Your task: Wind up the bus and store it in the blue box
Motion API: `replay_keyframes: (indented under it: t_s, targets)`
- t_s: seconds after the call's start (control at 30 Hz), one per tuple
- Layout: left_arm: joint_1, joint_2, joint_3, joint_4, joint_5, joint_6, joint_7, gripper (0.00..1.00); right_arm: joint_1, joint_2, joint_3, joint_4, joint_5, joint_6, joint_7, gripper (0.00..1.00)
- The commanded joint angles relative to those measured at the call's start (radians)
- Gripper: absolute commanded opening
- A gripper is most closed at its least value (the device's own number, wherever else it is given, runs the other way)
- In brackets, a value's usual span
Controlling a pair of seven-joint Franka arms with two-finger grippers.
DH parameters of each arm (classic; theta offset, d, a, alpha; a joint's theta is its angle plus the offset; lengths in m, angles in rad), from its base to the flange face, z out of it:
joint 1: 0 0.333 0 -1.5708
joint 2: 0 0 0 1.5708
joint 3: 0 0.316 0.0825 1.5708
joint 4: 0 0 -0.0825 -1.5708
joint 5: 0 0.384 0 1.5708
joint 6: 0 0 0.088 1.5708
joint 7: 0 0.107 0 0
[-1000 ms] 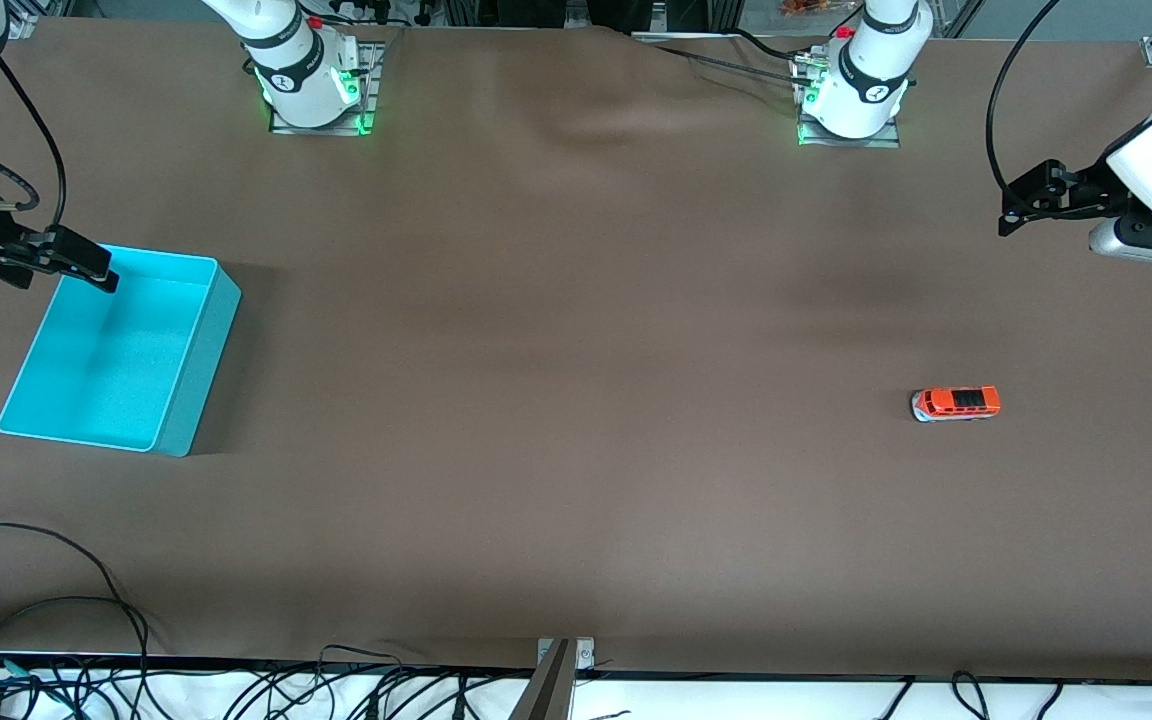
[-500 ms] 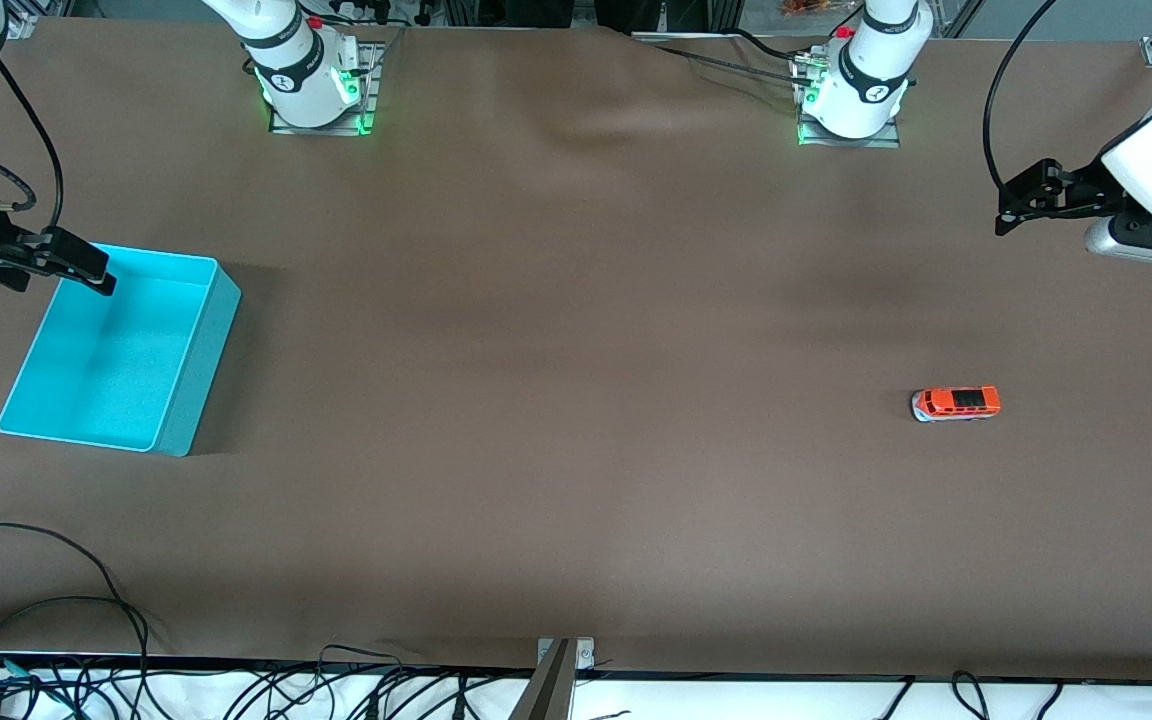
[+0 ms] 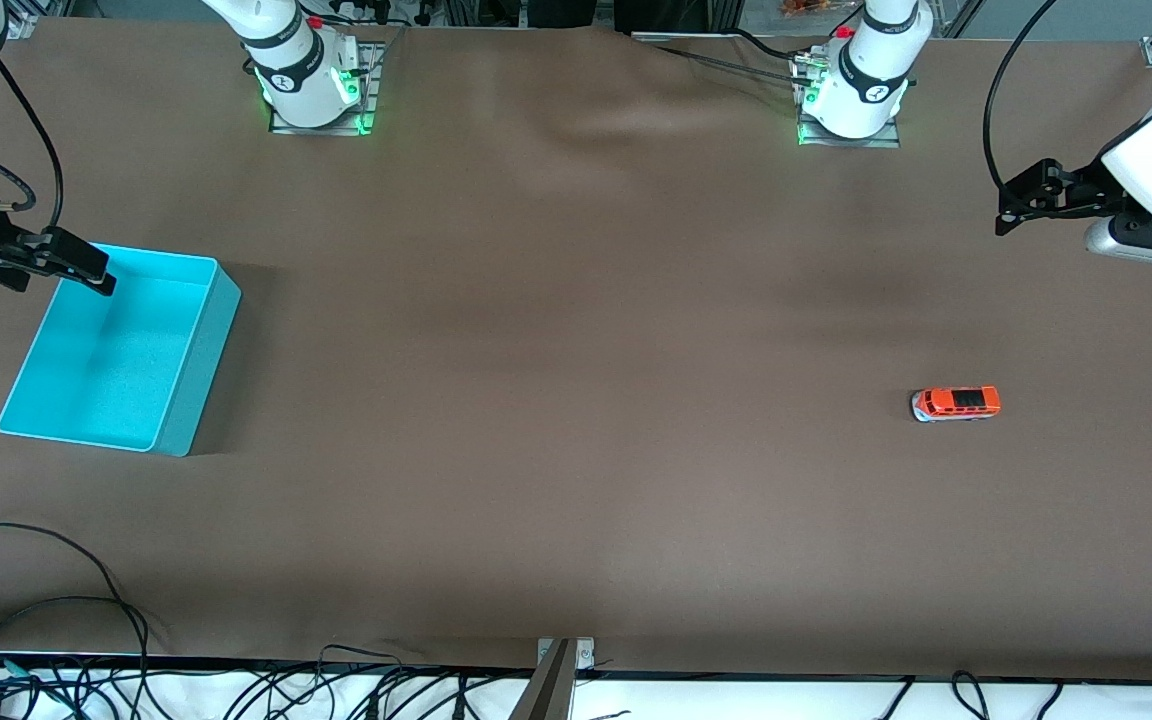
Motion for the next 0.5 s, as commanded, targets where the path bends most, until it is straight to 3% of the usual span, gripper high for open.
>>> replay_keyframes:
  t_s: [0.0, 0.47]
  targets:
    - [0.002, 0.002, -0.001, 0.017, 0.006, -0.020, 0.018, 1.00, -0.006, 0.011, 0.001, 0.025, 0.018, -0.005, -0.002, 1.00]
    - [-0.003, 0.011, -0.003, 0.017, 0.004, -0.014, 0.018, 1.00, -0.005, 0.011, 0.001, 0.025, 0.018, -0.005, -0.002, 1.00]
